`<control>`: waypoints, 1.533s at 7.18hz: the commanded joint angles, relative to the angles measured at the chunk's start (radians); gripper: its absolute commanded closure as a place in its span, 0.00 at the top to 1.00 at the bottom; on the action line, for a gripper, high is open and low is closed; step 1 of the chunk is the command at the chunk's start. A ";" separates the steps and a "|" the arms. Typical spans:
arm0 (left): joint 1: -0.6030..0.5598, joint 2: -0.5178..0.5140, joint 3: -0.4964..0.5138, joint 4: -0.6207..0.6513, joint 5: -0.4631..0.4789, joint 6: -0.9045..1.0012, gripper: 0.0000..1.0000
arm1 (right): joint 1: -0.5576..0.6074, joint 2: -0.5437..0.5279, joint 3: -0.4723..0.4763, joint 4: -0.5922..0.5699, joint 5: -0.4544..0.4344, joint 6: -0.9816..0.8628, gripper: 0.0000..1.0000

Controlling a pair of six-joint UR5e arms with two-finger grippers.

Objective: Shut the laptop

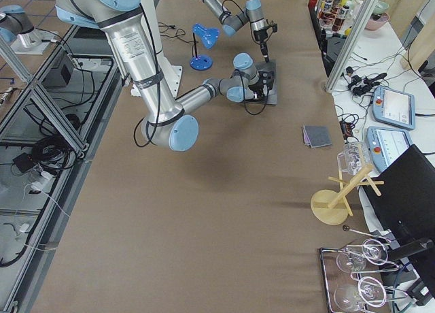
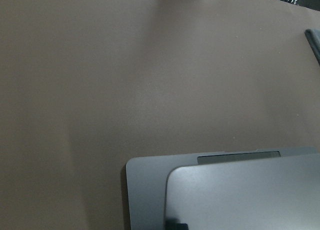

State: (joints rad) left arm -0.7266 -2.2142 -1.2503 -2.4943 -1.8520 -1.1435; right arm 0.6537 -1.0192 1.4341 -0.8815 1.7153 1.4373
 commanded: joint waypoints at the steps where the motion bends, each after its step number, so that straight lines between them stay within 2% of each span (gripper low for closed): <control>1: 0.022 -0.007 0.017 -0.002 0.040 0.001 0.00 | -0.009 0.010 -0.021 0.001 -0.014 0.000 0.00; 3: 0.019 -0.009 -0.032 -0.002 0.033 -0.012 0.00 | 0.003 0.019 0.006 -0.004 0.000 0.002 0.00; 4: 0.012 -0.007 -0.061 0.006 -0.008 -0.013 0.00 | 0.027 0.008 0.040 -0.008 0.056 0.002 0.00; 5: -0.016 0.001 -0.090 0.017 -0.094 -0.021 0.00 | 0.078 0.004 0.070 -0.026 0.164 0.002 0.00; 6: -0.051 0.010 -0.136 0.106 -0.184 -0.050 0.12 | 0.122 -0.015 0.097 -0.062 0.247 0.002 0.36; 7: -0.091 0.014 -0.209 0.236 -0.282 -0.044 0.31 | 0.150 -0.050 0.136 -0.103 0.257 0.002 0.99; 8: -0.108 0.087 -0.307 0.258 -0.277 -0.038 0.98 | 0.168 -0.076 0.166 -0.169 0.266 -0.038 1.00; 9: -0.135 0.141 -0.369 0.284 -0.286 -0.023 0.98 | 0.194 -0.125 0.225 -0.227 0.271 -0.155 1.00; 10: -0.184 0.149 -0.394 0.369 -0.327 0.085 0.99 | 0.225 -0.218 0.311 -0.287 0.300 -0.267 1.00; 11: -0.235 0.227 -0.475 0.508 -0.344 0.248 0.99 | 0.292 -0.290 0.357 -0.333 0.361 -0.367 1.00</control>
State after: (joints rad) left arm -0.9063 -2.0535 -1.6492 -2.1163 -2.1698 -1.0461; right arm 0.8841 -1.2223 1.7240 -1.1541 2.0223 1.1901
